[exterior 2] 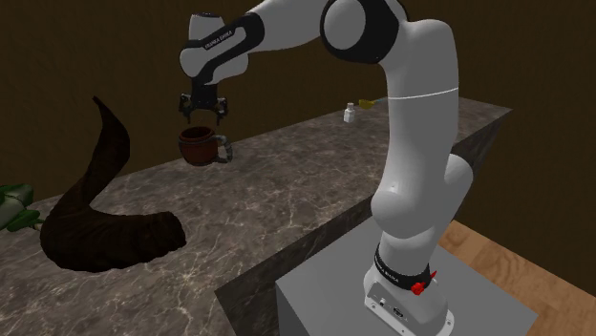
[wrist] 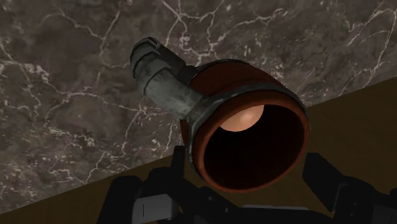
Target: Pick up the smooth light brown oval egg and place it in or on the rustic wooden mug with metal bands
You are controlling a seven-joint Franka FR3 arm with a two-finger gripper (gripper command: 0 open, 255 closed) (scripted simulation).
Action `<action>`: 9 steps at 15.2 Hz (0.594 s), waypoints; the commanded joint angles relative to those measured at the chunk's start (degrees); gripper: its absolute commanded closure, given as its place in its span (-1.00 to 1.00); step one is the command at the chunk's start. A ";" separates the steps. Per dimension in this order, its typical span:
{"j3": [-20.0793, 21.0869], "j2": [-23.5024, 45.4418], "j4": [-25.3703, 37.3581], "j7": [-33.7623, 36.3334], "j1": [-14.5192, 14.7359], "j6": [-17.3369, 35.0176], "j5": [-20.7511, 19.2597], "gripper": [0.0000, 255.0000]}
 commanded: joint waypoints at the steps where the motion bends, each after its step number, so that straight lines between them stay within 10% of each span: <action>1: 0.26 -2.23 0.12 -0.38 -0.36 -2.28 0.79 -1.00; 9: 0.33 -3.14 0.34 -0.59 -0.51 -3.37 1.15 -1.00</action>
